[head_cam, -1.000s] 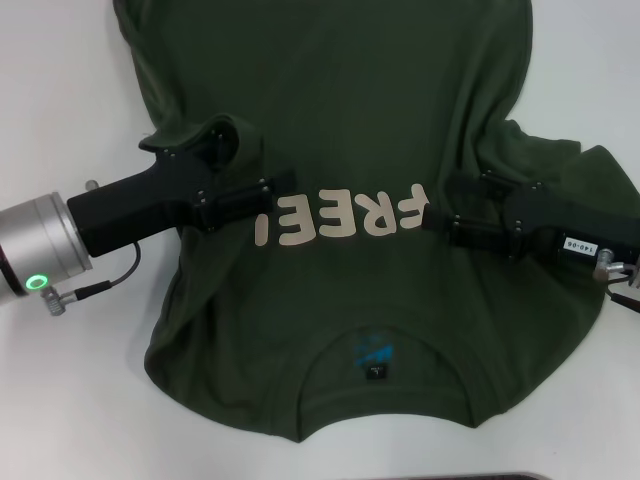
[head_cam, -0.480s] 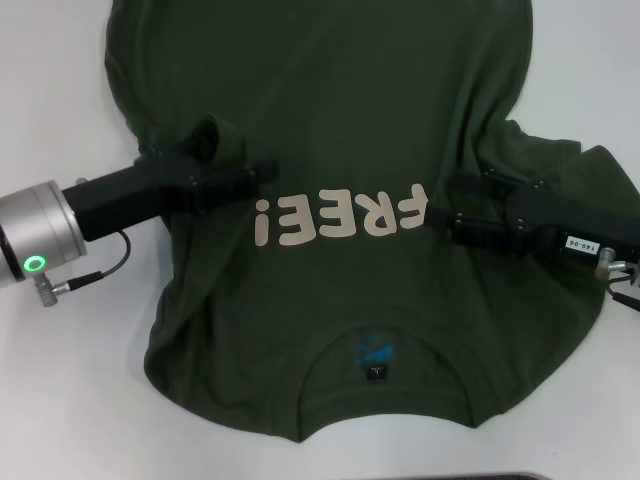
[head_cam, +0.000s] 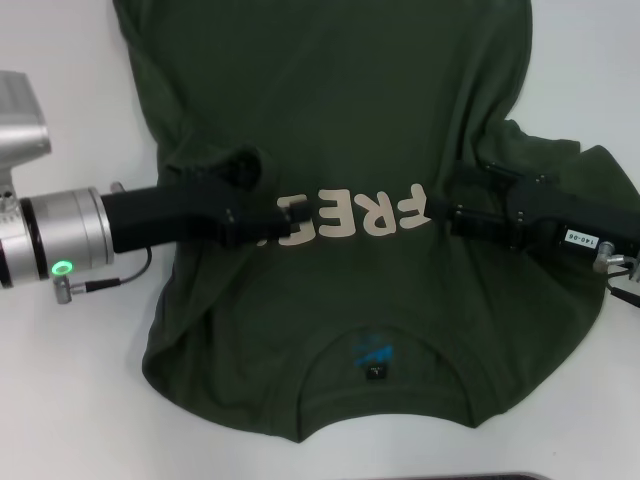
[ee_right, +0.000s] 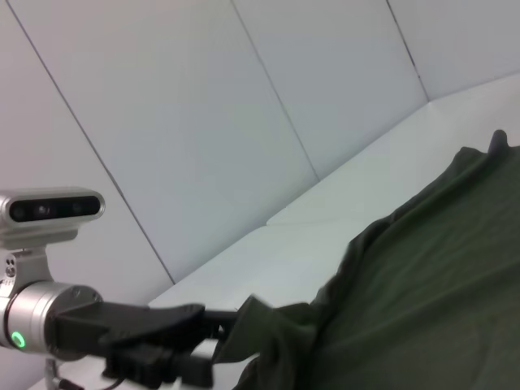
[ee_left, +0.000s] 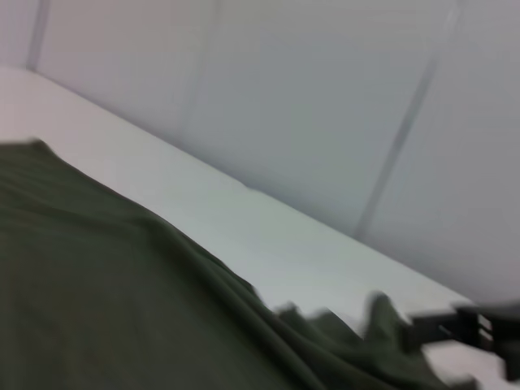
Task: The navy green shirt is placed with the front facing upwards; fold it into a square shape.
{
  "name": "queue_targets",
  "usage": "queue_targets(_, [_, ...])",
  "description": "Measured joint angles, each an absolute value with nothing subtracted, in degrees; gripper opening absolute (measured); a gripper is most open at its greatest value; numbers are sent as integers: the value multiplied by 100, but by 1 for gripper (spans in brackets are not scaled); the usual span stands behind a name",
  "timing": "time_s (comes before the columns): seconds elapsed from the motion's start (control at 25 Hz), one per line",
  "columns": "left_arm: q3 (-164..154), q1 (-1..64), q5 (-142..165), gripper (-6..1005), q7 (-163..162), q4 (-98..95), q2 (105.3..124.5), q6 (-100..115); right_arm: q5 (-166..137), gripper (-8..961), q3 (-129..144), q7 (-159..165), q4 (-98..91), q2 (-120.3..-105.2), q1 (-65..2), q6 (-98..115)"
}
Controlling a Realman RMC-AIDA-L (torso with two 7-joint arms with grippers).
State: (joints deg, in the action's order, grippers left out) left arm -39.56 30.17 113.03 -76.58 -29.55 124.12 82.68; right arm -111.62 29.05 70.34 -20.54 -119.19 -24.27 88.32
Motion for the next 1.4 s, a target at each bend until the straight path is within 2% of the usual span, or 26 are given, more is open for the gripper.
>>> queue_targets(0.8, [-3793,2609,11092,874,-7125,-3432,12384,7522,-11162,911,2752,7025,-2019,-11937,-2395,8901])
queue_targets(1.4, [-2755,2329,10155,874,-7242,-3251,12374,8922,-11162,911,2750,7109,-2045,-11938,-2486,9023])
